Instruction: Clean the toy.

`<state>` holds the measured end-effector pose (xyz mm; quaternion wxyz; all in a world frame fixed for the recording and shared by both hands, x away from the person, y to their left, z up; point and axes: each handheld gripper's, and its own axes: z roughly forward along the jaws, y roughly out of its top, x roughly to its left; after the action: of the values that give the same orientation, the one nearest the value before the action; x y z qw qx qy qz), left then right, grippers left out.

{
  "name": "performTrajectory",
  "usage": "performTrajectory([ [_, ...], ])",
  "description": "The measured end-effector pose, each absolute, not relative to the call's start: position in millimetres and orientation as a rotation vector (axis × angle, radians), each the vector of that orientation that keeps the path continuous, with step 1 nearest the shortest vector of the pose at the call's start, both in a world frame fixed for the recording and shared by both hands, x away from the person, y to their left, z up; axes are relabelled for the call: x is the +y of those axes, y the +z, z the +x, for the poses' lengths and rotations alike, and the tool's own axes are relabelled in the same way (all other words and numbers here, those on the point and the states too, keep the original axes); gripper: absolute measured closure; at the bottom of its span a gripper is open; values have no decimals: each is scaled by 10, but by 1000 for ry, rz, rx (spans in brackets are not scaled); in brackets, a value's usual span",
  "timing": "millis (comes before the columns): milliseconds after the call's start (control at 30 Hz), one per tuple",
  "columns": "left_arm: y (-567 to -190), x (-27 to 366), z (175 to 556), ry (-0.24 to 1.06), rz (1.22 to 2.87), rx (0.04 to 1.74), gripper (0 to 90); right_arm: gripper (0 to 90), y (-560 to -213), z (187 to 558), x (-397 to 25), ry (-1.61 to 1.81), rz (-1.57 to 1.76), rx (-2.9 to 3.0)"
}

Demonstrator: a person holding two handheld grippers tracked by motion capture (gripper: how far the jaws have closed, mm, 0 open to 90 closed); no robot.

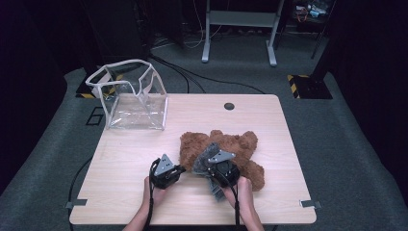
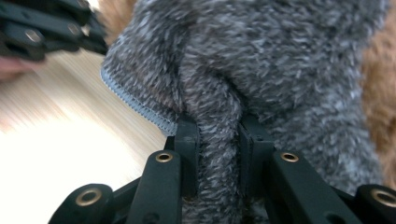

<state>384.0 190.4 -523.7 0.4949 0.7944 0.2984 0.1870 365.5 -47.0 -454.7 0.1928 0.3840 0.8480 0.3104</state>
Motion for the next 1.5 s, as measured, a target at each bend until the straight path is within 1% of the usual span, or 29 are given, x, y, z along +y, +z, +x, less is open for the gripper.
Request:
performTrajectory([
  [200, -5234, 1902, 3843, 462, 1937, 715, 860, 729, -4649, 3571, -678, 807, 1142, 2387],
  [300, -5235, 1901, 3839, 462, 1933, 717, 861, 728, -4631, 3553, -746, 850, 1161, 2385],
  [433, -5234, 1904, 3841, 462, 1934, 715, 861, 725, -4508, 3545, -674, 920, 1130, 2368],
  [567, -5234, 1905, 3840, 460, 1934, 715, 862, 725, -4407, 3608, -487, 977, 1087, 2345],
  [633, -5237, 1902, 3837, 457, 1926, 721, 862, 724, -4424, 3663, -399, 988, 1077, 2354],
  [800, -5241, 1901, 3838, 463, 1916, 729, 861, 721, -4595, 3720, -254, 943, 1082, 2406],
  [1033, -5242, 1902, 3837, 459, 1912, 727, 861, 723, -4750, 3695, -184, 871, 1052, 2491],
  [1267, -5242, 1900, 3836, 460, 1915, 723, 860, 726, -4553, 3617, -284, 957, 1060, 2416],
  [1500, -5241, 1900, 3836, 460, 1916, 722, 860, 727, -4584, 3642, -340, 919, 1078, 2405],
])
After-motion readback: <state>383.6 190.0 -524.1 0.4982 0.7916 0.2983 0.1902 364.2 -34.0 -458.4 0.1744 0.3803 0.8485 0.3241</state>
